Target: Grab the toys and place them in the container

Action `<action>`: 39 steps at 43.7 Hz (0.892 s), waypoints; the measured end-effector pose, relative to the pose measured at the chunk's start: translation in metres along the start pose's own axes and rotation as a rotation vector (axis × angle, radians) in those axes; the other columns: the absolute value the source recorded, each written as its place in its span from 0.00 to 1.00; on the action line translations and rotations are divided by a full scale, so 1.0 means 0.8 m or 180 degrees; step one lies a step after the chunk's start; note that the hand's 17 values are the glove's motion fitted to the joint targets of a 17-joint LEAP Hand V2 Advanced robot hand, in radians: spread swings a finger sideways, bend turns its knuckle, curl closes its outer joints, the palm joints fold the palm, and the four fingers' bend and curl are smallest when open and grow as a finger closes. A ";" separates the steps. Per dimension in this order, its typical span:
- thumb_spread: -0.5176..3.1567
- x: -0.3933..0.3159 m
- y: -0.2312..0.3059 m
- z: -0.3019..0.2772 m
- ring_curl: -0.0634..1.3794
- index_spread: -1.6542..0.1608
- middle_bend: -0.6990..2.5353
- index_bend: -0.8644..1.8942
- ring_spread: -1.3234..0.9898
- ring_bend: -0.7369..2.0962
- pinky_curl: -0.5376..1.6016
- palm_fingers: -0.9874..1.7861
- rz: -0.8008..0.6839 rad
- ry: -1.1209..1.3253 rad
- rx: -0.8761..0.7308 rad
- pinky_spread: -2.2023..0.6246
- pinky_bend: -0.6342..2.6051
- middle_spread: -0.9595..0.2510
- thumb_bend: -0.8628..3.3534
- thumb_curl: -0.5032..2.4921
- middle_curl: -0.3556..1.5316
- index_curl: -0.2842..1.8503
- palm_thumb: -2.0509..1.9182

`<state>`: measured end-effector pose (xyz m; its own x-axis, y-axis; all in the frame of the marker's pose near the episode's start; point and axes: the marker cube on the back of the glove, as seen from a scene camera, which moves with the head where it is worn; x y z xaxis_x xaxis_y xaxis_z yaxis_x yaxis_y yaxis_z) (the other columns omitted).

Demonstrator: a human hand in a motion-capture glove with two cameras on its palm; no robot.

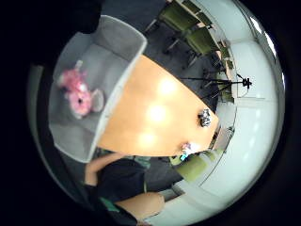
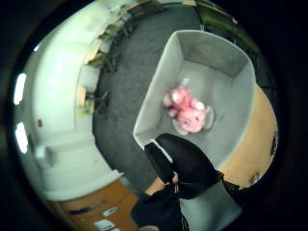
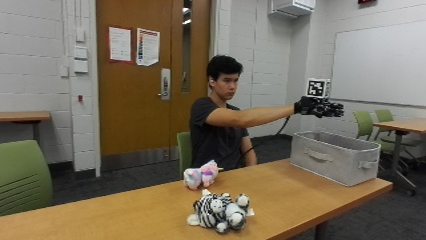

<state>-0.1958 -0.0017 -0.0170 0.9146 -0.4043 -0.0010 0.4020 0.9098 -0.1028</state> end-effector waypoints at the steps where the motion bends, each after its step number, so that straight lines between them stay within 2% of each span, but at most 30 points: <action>1: 0.44 0.002 0.009 0.000 0.19 0.79 0.34 0.34 0.54 0.47 0.39 0.21 -0.0131 0.0065 0.0024 0.74 0.54 0.85 0.19 0.33 0.37 0.19 0.52; 7: 0.44 0.069 0.061 -0.006 0.18 0.79 0.33 0.34 0.55 0.44 0.37 0.26 -0.0200 0.0028 0.0115 0.75 0.50 0.86 0.19 0.31 0.37 0.19 0.51; 12: 0.44 0.145 0.102 -0.008 0.18 0.79 0.32 0.35 0.55 0.42 0.37 0.28 0.0546 0.0043 0.0109 0.75 0.47 0.85 0.19 0.30 0.37 0.20 0.50; 14: 0.44 0.176 0.120 -0.009 0.18 0.79 0.31 0.35 0.55 0.42 0.37 0.28 0.0694 0.0037 0.0107 0.75 0.47 0.85 0.19 0.29 0.37 0.20 0.50; 28: 0.43 0.343 0.252 -0.020 0.19 0.79 0.30 0.35 0.53 0.40 0.36 0.31 0.1310 0.0121 0.0270 0.75 0.44 0.82 0.19 0.27 0.38 0.21 0.49; 39: 0.41 0.443 0.352 0.003 0.20 0.80 0.31 0.36 0.51 0.40 0.37 0.32 0.1634 0.0088 0.0379 0.75 0.41 0.78 0.18 0.25 0.38 0.22 0.49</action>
<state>0.2415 0.1115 -0.0440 0.9943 0.0952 -0.0480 -0.0938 0.9951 0.0316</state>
